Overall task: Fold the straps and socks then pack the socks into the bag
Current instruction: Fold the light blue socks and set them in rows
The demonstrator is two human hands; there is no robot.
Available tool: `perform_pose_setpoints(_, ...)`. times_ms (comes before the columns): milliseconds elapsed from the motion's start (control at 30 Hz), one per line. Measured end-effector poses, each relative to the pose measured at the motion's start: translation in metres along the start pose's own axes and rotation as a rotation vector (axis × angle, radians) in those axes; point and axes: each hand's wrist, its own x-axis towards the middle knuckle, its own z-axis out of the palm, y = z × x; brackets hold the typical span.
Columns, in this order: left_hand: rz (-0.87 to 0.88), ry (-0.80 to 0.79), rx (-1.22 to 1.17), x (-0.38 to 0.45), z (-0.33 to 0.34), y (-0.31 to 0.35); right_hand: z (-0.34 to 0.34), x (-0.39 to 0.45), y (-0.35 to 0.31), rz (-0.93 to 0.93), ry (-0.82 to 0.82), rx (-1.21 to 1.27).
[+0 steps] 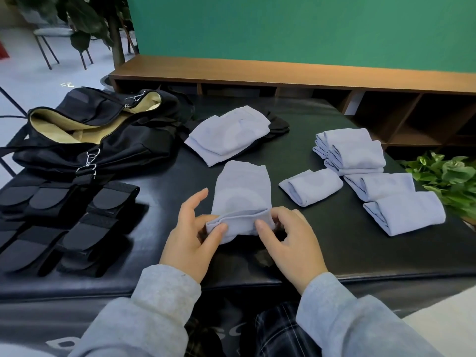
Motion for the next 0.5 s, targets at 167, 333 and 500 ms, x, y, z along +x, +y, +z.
perform_pose_setpoints(167, -0.024, -0.002, 0.13, 0.004, 0.004, -0.005, 0.004, 0.002, 0.004, 0.028, 0.033, -0.096)
perform_pose_setpoints(333, -0.047, 0.042, 0.265, 0.006, 0.006, -0.001, 0.007, 0.006, 0.005, 0.079, 0.025, -0.191)
perform_pose_setpoints(500, -0.089, 0.068, 0.361, 0.012, 0.01, 0.003, 0.007, 0.008, 0.002, 0.096, 0.02, -0.255)
